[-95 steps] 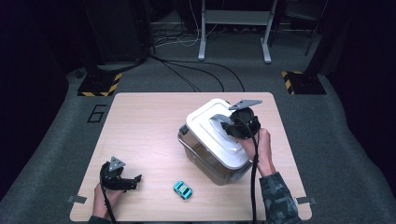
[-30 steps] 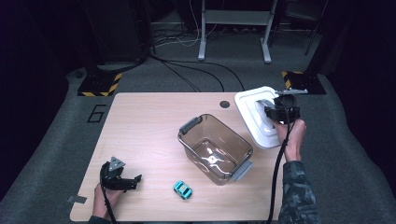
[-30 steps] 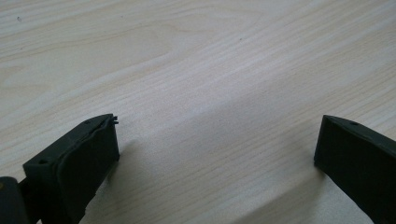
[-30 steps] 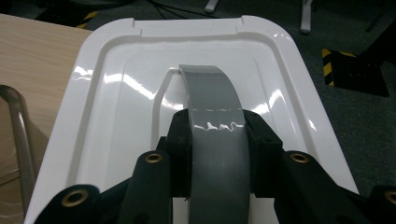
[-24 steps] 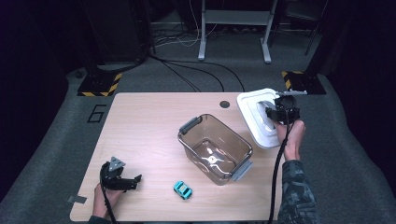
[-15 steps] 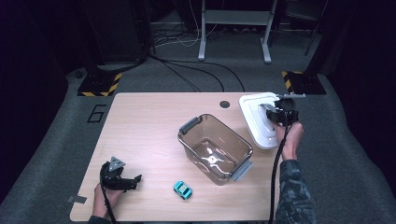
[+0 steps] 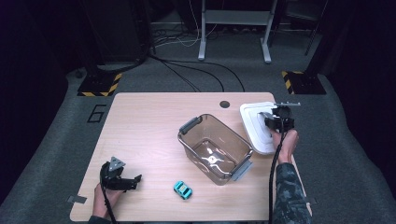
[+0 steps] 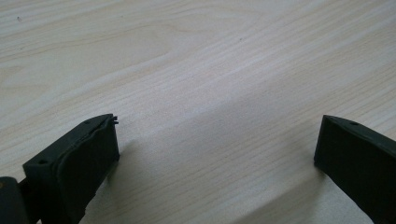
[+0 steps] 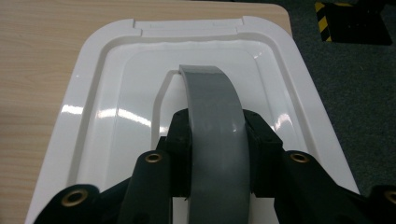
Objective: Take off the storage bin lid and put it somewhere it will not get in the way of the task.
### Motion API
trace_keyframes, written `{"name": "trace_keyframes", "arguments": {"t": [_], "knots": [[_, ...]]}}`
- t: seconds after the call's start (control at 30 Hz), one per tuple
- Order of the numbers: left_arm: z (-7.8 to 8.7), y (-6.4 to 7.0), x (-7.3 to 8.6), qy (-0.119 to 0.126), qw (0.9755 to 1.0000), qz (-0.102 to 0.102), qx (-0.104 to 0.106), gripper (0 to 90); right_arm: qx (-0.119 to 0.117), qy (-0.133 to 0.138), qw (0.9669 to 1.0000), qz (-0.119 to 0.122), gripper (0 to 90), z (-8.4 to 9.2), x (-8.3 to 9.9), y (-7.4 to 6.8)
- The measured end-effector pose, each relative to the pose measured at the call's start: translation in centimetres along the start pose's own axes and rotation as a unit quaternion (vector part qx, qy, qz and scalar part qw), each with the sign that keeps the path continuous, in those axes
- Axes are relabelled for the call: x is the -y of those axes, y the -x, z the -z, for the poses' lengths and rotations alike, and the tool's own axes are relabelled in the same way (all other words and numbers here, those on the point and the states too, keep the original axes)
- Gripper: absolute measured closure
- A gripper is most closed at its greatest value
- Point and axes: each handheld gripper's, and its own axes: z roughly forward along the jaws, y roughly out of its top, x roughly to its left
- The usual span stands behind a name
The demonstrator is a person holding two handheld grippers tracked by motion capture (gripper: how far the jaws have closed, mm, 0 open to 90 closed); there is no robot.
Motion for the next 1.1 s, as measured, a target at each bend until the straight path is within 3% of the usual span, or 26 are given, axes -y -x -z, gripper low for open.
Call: {"name": "trace_keyframes", "arguments": {"t": [0.1, 0.6, 1.07, 1.1], "knots": [[0.0, 0.0, 0.0, 0.001, 1.0000, 0.000, -0.001, 0.0, -0.004, -0.011, 0.9999, -0.004, 66.8, -1.3, 1.0, 0.0], [0.0, 0.1, 0.0, 0.001, 1.0000, 0.004, 0.000, 0.0, -0.005, -0.029, 0.9995, -0.014, 66.7, -4.3, 2.9, -0.2], [0.0, 0.0, 0.0, 0.003, 1.0000, 0.000, -0.001, 0.0, 0.001, -0.041, 0.9990, -0.016, 66.0, -6.0, 3.7, -0.3], [0.0, 0.0, 0.0, 0.003, 1.0000, 0.000, -0.002, 0.0, -0.001, -0.036, 0.9992, -0.016, 62.1, -6.1, 3.8, -0.3]]}}
